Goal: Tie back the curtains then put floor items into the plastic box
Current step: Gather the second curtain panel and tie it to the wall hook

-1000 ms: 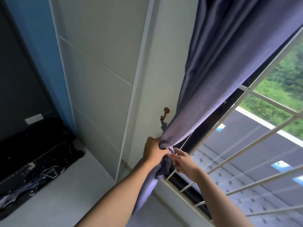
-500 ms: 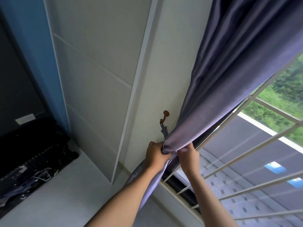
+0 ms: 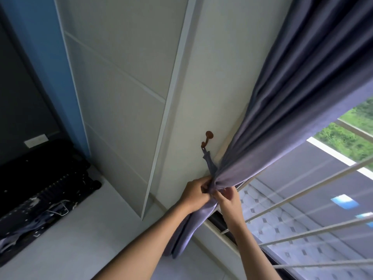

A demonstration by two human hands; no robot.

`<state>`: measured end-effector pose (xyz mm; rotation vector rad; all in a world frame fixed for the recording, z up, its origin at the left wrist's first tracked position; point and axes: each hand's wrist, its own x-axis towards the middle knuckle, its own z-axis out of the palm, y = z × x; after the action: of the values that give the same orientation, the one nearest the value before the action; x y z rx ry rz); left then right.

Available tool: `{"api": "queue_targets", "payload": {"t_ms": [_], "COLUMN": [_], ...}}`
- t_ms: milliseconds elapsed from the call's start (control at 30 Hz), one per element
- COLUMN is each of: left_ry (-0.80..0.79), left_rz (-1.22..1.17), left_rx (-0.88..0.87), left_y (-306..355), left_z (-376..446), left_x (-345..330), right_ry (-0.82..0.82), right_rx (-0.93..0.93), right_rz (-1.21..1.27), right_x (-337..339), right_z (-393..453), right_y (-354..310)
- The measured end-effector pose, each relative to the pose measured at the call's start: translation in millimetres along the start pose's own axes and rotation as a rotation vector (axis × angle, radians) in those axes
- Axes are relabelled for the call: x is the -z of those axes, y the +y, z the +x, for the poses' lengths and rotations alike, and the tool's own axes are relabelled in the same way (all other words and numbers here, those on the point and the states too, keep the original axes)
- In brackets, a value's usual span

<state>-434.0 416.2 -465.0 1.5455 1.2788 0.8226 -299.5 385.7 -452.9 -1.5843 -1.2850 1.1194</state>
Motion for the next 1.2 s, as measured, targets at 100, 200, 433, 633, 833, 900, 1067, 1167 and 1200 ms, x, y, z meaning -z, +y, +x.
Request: {"api": "queue_targets", "payload": {"t_ms": [100,200,433,633,833,900,1067,1167,1200], "left_ry": [-0.015,0.003,0.015,0.092,0.037,0.019,-0.082,-0.1,-0.096], "left_rz": [-0.004,0.099,0.295,0.056,0.051,0.051,0.101,0.025,0.01], "left_rx": [-0.007,-0.028,-0.15,-0.069,0.007,0.061,0.12,0.146,0.147], "left_y": [2,6,7,18,21,19,17,19,19], "left_z": [2,9,32,42,63,66,71,67,66], "left_x": [2,5,19,11,2,1,3,6,6], "right_ry": [0.06,0.126,0.276,0.263,0.235,0.217,0.146,0.067,0.034], "right_rx": [0.026,0.033,0.024,0.023,0.029,0.022,0.019,-0.011,-0.013], "right_rz": [-0.114,-0.199,-0.201,-0.218,-0.205,-0.206,-0.121,-0.05,-0.027], "right_x": [1,-2,-9,5,16,16,16,18,19], "right_z": [4,9,13,14,20,22,27,32,34], "right_y": [1,1,3,7,15,15,6,1,-1]}}
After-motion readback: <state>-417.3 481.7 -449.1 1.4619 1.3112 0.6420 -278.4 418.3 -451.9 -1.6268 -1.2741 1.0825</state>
